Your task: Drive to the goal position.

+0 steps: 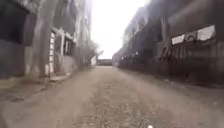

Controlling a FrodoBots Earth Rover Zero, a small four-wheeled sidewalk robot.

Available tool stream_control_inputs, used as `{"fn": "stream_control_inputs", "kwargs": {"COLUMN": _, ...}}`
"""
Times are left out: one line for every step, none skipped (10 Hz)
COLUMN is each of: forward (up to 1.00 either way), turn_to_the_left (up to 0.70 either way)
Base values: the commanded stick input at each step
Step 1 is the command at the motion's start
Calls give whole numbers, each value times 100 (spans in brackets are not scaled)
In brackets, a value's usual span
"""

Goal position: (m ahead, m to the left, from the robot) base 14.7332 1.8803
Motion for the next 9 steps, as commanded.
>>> {"fn": "stream_control_inputs", "kwargs": {"forward": 70, "turn_to_the_left": 1}}
{"fn": "stream_control_inputs", "kwargs": {"forward": 70, "turn_to_the_left": 2}}
{"fn": "stream_control_inputs", "kwargs": {"forward": 70, "turn_to_the_left": 3}}
{"fn": "stream_control_inputs", "kwargs": {"forward": 70, "turn_to_the_left": 2}}
{"fn": "stream_control_inputs", "kwargs": {"forward": 70, "turn_to_the_left": 3}}
{"fn": "stream_control_inputs", "kwargs": {"forward": 70, "turn_to_the_left": 3}}
{"fn": "stream_control_inputs", "kwargs": {"forward": 70, "turn_to_the_left": 2}}
{"fn": "stream_control_inputs", "kwargs": {"forward": 70, "turn_to_the_left": -9}}
{"fn": "stream_control_inputs", "kwargs": {"forward": 70, "turn_to_the_left": -30}}
